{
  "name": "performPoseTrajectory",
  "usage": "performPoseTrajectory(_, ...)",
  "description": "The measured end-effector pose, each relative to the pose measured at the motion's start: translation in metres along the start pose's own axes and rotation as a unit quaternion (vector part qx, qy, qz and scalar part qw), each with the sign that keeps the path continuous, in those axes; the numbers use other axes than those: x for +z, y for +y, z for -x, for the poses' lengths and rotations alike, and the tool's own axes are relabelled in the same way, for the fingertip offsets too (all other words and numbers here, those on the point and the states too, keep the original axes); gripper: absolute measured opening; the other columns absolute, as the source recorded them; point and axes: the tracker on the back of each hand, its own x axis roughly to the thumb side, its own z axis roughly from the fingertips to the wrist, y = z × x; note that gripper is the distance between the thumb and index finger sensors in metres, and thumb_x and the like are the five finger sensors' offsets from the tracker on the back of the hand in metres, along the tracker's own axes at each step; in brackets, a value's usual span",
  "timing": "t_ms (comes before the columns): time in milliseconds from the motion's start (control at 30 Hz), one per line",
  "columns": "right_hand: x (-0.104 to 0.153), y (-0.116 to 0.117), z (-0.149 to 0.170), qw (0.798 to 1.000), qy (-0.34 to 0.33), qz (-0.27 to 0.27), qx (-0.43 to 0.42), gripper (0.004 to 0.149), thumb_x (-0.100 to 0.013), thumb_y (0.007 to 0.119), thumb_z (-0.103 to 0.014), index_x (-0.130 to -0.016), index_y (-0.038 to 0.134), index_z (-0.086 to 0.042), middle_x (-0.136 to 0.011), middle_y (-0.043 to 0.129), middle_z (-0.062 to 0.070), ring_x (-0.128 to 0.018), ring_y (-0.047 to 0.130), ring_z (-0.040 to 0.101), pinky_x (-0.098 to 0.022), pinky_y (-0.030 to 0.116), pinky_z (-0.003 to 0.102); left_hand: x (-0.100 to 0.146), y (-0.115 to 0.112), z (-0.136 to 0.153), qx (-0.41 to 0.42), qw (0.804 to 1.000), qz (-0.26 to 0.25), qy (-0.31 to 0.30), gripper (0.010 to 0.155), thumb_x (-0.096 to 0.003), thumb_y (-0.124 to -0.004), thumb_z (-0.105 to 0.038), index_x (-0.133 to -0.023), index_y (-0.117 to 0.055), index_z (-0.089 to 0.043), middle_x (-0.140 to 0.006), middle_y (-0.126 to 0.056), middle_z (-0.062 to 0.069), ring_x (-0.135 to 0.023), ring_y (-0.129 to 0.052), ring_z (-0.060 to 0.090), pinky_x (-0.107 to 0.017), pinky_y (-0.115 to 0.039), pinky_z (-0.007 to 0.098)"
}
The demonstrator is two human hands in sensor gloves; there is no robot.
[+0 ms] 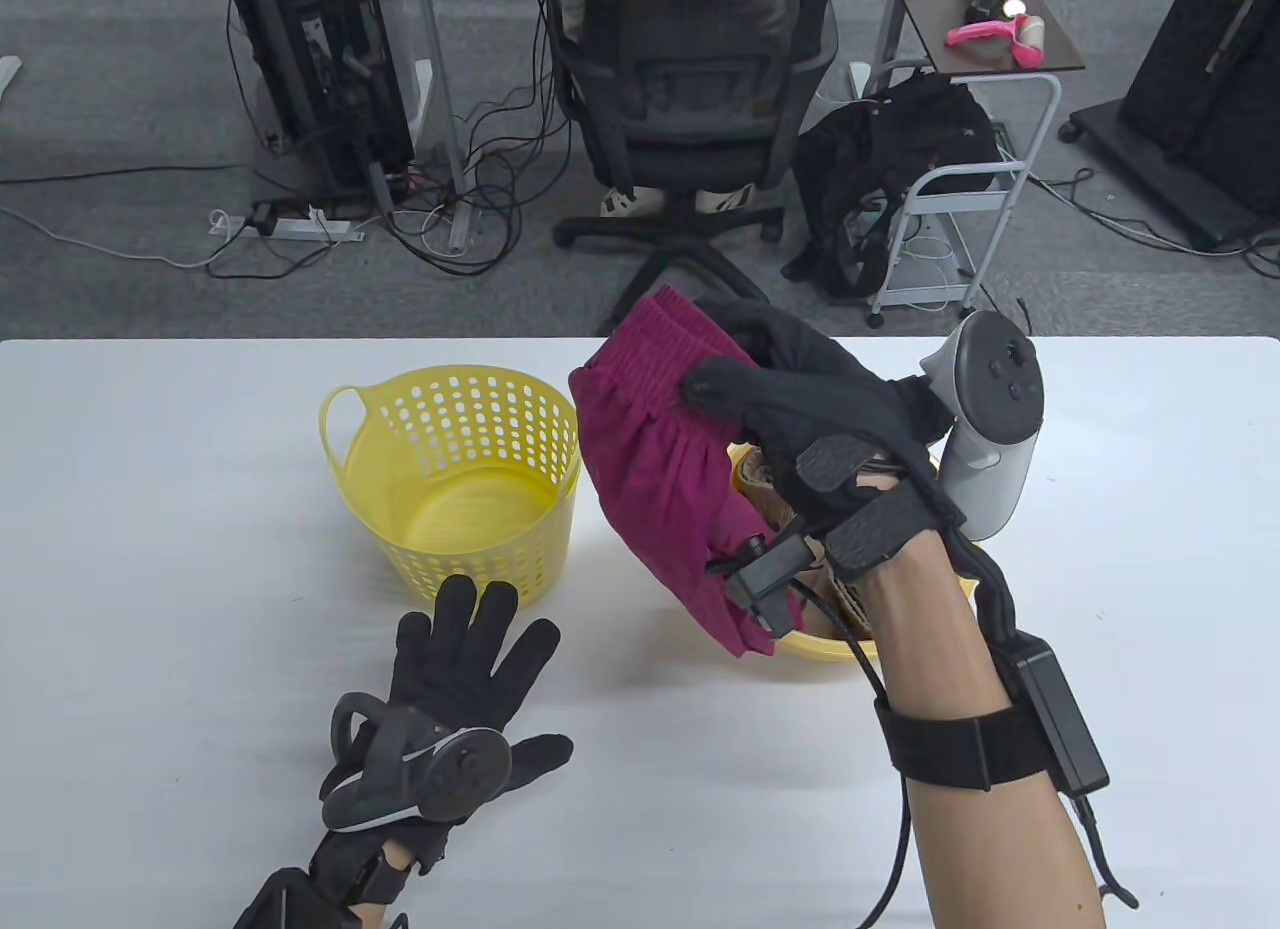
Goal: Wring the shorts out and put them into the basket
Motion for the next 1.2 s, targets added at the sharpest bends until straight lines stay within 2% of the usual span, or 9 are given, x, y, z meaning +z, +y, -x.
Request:
performPoseTrajectory(233,0.0,0.006,-0.01,1.0,-0.009,-0.01,-0.025,0.068,-0.052,0.09,-0.047,-0.098,0.066,-0.002,-0.084,0.084,0.014,-0.07,0.089,0.039,-0.055,0.08,0.051,0.0,0.001,0.0,0.0,1.0,-0.002,0.001,0.093,-0.0476,-0.069,-0.074,-0.119,-0.04,-0.022,-0.127,-0.025,0.028,-0.112,-0.023,0.066,-0.066,-0.034,0.082)
performPoseTrajectory(700,0.001,0.007,-0.011,1.0,-0.008,-0.015,-0.017,0.068,-0.052,0.091,-0.047,-0.097,0.067,-0.002,-0.083,0.085,0.014,-0.069,0.09,0.039,-0.054,0.08,0.05,0.001,0.001,-0.001,0.005,1.0,-0.005,-0.004,0.093,-0.0475,-0.068,-0.074,-0.119,-0.041,-0.021,-0.127,-0.026,0.028,-0.112,-0.024,0.066,-0.066,-0.035,0.082)
performPoseTrajectory(800,0.0,0.006,-0.01,1.0,-0.007,-0.016,-0.014,0.068,-0.052,0.091,-0.047,-0.097,0.067,-0.002,-0.083,0.085,0.014,-0.069,0.09,0.039,-0.054,0.081,0.05,0.001,0.001,-0.001,0.008,1.0,-0.01,-0.004,0.095,-0.0473,-0.069,-0.073,-0.119,-0.04,-0.019,-0.126,-0.027,0.032,-0.111,-0.026,0.066,-0.066,-0.036,0.082)
performPoseTrajectory(1000,0.001,0.002,-0.009,1.0,-0.008,-0.017,-0.017,0.068,-0.052,0.091,-0.047,-0.097,0.068,-0.002,-0.082,0.085,0.014,-0.069,0.09,0.039,-0.054,0.081,0.05,-0.001,-0.003,-0.007,0.053,0.998,-0.022,-0.009,0.111,-0.0439,-0.071,-0.074,-0.117,-0.025,-0.003,-0.121,-0.028,0.041,-0.108,-0.031,0.071,-0.066,-0.04,0.08)
performPoseTrajectory(1133,0.002,0.0,-0.009,1.0,-0.008,-0.017,-0.019,0.068,-0.052,0.091,-0.047,-0.097,0.068,-0.002,-0.082,0.085,0.014,-0.069,0.09,0.039,-0.054,0.081,0.05,-0.004,-0.007,-0.014,0.1,0.994,-0.028,-0.019,0.124,-0.0426,-0.073,-0.073,-0.112,-0.005,0.003,-0.116,-0.013,0.047,-0.103,-0.025,0.077,-0.065,-0.038,0.081)
performPoseTrajectory(1200,0.002,-0.001,-0.009,1.0,-0.009,-0.018,-0.021,0.068,-0.052,0.091,-0.047,-0.097,0.068,-0.002,-0.082,0.085,0.014,-0.069,0.09,0.039,-0.054,0.081,0.05,-0.006,-0.008,-0.017,0.105,0.994,-0.032,-0.023,0.128,-0.0418,-0.074,-0.073,-0.108,0.001,0.007,-0.114,-0.011,0.049,-0.102,-0.025,0.078,-0.064,-0.037,0.081)
